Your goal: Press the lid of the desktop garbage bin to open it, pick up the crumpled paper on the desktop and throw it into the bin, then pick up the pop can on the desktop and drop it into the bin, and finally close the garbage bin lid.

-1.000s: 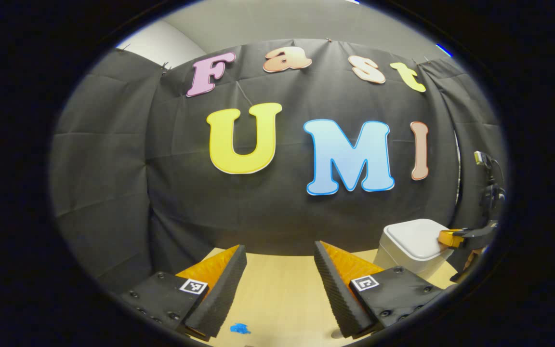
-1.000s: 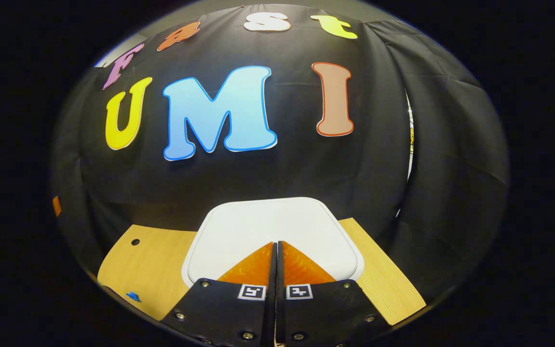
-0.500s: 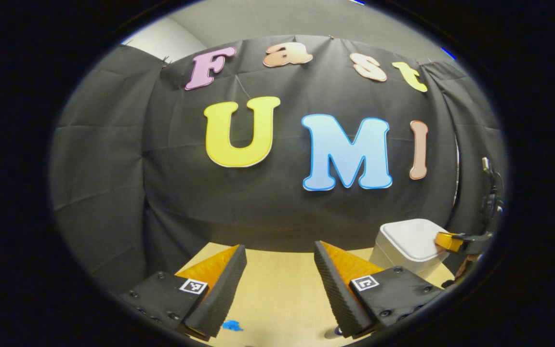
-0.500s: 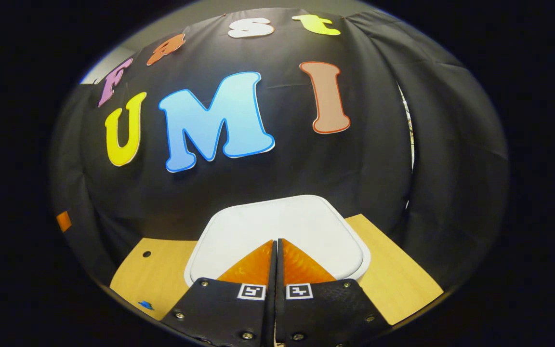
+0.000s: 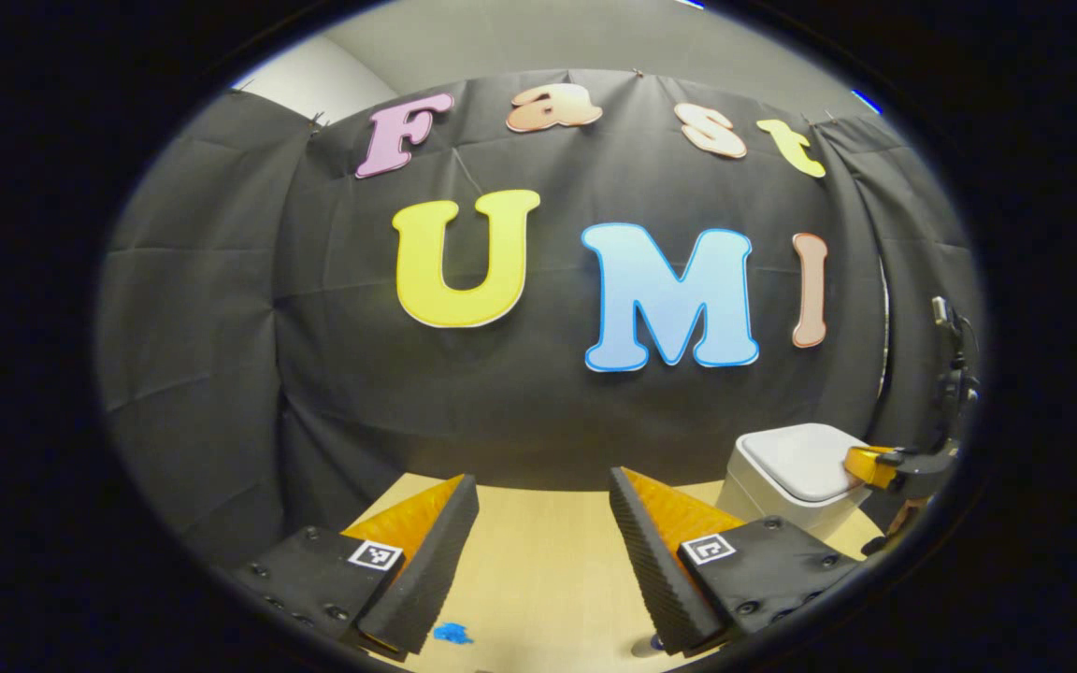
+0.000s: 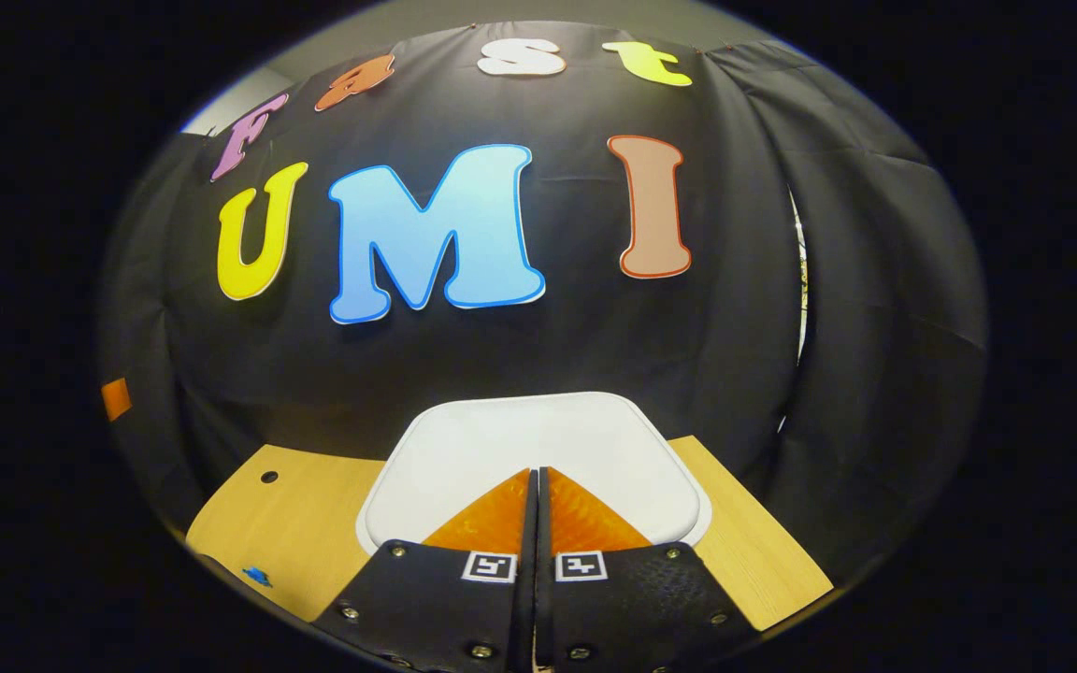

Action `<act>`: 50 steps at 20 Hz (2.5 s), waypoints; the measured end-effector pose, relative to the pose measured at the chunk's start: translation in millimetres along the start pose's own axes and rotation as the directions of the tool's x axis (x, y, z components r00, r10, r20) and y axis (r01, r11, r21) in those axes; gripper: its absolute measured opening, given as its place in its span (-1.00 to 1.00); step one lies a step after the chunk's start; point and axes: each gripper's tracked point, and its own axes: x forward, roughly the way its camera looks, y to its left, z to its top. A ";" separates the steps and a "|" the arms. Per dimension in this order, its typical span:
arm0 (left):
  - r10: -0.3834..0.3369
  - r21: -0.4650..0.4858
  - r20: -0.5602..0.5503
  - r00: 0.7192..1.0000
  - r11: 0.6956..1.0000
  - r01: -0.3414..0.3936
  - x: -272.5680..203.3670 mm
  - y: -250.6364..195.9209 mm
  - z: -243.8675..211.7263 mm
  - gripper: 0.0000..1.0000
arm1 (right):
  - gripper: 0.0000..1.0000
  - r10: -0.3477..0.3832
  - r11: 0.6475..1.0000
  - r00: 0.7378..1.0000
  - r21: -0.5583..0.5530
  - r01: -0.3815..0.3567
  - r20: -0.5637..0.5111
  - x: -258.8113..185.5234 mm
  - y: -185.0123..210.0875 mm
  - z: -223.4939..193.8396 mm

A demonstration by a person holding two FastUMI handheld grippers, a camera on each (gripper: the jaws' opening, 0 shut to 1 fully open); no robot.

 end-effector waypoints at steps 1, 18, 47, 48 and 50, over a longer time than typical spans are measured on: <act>0.001 0.002 0.003 1.000 1.000 -0.001 -1.3 1.3 0.7 0.86 | -0.99 0.003 1.000 1.000 0.010 -0.003 0.017 -3.9 2.1 5.0; -0.015 0.001 0.039 0.999 1.000 0.015 -24.2 5.0 8.7 0.92 | -0.99 0.020 0.997 0.980 0.064 -0.033 0.197 -56.5 14.3 73.8; 0.014 -0.022 -0.175 0.985 1.000 -0.018 -21.9 81.0 -156.1 0.87 | -0.99 0.071 0.997 0.991 0.028 -0.075 0.114 -70.1 27.9 45.7; 0.011 -0.026 -0.196 0.980 1.000 -0.016 -23.1 83.5 -168.1 0.87 | -0.99 0.071 0.997 0.991 0.028 -0.074 0.109 -70.3 28.0 43.6; -0.010 -0.033 -0.238 0.971 0.999 0.002 -23.9 80.7 -190.3 0.88 | -0.99 0.069 0.997 0.993 0.028 -0.072 0.099 -69.1 27.1 40.5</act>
